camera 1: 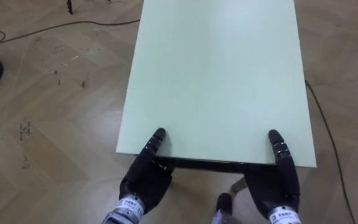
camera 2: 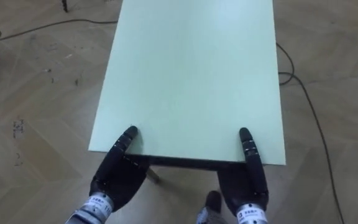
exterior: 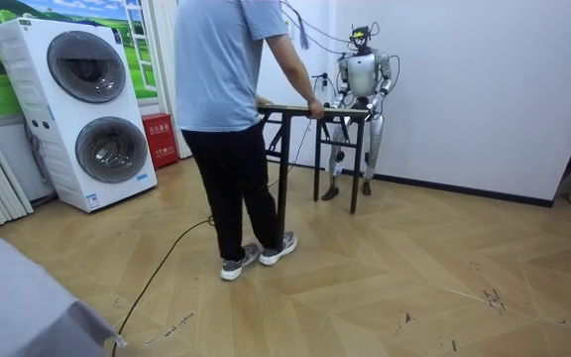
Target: Move table with human
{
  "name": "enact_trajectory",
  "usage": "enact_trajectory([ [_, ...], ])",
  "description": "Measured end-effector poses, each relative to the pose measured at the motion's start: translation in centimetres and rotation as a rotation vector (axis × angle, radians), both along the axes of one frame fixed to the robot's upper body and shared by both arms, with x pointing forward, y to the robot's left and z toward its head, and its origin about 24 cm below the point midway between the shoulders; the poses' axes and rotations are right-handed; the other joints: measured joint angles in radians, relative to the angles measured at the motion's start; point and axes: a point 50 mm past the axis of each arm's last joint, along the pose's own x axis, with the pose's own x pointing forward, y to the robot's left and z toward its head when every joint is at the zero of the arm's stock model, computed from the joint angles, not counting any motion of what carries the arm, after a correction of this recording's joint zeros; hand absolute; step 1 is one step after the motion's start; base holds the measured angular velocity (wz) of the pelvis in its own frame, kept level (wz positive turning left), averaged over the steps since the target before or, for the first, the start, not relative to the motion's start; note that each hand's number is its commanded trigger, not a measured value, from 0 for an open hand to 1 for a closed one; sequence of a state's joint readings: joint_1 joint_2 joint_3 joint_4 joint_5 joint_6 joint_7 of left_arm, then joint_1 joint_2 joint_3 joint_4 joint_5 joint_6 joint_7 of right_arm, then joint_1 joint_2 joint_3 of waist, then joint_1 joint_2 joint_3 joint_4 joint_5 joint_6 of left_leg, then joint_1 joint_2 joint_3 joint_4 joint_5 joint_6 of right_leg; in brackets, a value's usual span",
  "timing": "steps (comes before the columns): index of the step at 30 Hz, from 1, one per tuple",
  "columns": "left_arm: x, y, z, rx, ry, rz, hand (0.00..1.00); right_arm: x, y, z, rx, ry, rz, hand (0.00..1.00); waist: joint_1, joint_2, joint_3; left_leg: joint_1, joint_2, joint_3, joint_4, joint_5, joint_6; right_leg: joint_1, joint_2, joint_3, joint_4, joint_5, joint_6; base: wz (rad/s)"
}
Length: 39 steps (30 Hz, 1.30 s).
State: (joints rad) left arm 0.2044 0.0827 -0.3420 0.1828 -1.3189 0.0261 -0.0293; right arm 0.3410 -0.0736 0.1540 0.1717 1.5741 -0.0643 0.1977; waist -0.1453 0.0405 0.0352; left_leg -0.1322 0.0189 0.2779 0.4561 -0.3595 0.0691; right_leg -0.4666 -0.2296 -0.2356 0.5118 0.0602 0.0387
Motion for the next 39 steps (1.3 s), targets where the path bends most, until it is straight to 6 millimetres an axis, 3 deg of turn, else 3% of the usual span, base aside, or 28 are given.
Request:
enact_trajectory([
  [1,-0.1,0.0,0.0,0.001,0.002,-0.003,1.00,-0.2,0.1,-0.1,0.008,0.007,-0.006,1.00,-0.010,0.000,-0.0001,-0.003,0.011,0.014,-0.004,0.011,0.001,0.016,-0.016,0.004,0.151,-0.105,0.003,0.44],
  [2,-0.1,0.0,0.0,0.003,0.002,-0.005,1.00,-0.3,0.1,-0.1,0.009,0.009,-0.008,1.00,-0.009,0.000,-0.0001,-0.004,0.012,0.020,-0.006,0.016,0.002,0.030,-0.015,0.017,0.205,-0.144,0.010,0.18],
  [3,-0.1,0.0,-0.1,0.003,0.004,-0.004,1.00,-0.3,0.2,-0.2,0.010,0.012,-0.009,1.00,0.002,0.000,-0.0002,-0.009,0.012,0.028,-0.005,0.020,0.005,0.069,-0.008,0.045,0.262,-0.209,0.022,-0.17],
  [4,-0.1,0.0,-0.1,0.002,0.005,-0.003,1.00,-0.3,0.3,-0.2,0.010,0.014,-0.011,1.00,0.023,0.000,-0.0007,-0.011,0.012,0.044,-0.005,0.022,0.005,0.112,-0.002,0.054,0.267,-0.248,0.025,-0.28],
  [6,-0.1,0.1,-0.1,0.005,0.005,0.001,1.00,-0.2,0.5,-0.2,0.006,0.016,-0.011,1.00,0.038,0.000,-0.0016,-0.014,0.004,0.048,-0.010,0.030,0.001,0.145,0.017,0.062,0.199,-0.271,0.033,-0.24],
  [8,0.0,0.3,0.0,0.010,-0.003,0.005,1.00,0.0,0.7,-0.1,0.003,0.012,-0.004,1.00,0.058,-0.002,-0.0053,-0.018,-0.002,0.056,-0.039,0.050,0.000,0.163,0.035,0.055,0.103,-0.270,0.032,-0.26],
  [12,-0.4,0.6,-0.1,0.019,0.005,0.013,1.00,-0.1,0.8,-0.2,-0.002,0.021,-0.005,1.00,0.092,-0.012,-0.0070,-0.016,0.006,0.079,-0.051,0.054,0.000,0.196,0.060,0.056,-0.010,-0.263,0.025,-0.32],
  [16,-1.1,1.1,-0.2,0.034,0.008,0.035,1.00,-0.4,1.5,-0.4,0.006,0.033,0.013,1.00,0.097,-0.020,-0.0096,-0.012,0.023,0.079,-0.087,0.075,0.001,0.225,0.092,0.052,-0.110,-0.208,0.024,-0.18],
  [19,-1.1,1.2,-0.1,0.037,0.002,0.042,1.00,-0.5,1.8,-0.4,0.016,0.036,0.013,1.00,0.100,-0.026,-0.0124,-0.012,0.023,0.084,-0.105,0.087,0.003,0.237,0.099,0.038,-0.159,-0.178,0.021,-0.05],
  [30,-1.0,1.6,0.2,0.063,-0.015,0.043,1.00,-0.3,1.9,-0.4,0.033,0.038,-0.005,1.00,0.122,-0.030,-0.0110,-0.017,0.029,0.068,-0.110,0.094,-0.002,0.259,0.109,-0.014,-0.207,-0.163,0.017,0.04],
  [37,-1.0,1.5,0.2,0.053,-0.012,0.051,1.00,-0.1,1.9,-0.3,0.032,0.031,0.005,1.00,0.127,-0.027,-0.0093,-0.023,0.039,0.012,-0.103,0.096,-0.007,0.296,0.109,-0.062,-0.221,-0.170,0.014,0.25],
  [39,-1.0,1.6,0.2,0.053,-0.012,0.056,1.00,0.1,1.9,-0.2,0.022,0.022,0.016,1.00,0.126,-0.020,-0.0052,-0.037,0.039,-0.005,-0.094,0.095,-0.007,0.299,0.108,-0.082,-0.222,-0.170,0.014,0.31],
])
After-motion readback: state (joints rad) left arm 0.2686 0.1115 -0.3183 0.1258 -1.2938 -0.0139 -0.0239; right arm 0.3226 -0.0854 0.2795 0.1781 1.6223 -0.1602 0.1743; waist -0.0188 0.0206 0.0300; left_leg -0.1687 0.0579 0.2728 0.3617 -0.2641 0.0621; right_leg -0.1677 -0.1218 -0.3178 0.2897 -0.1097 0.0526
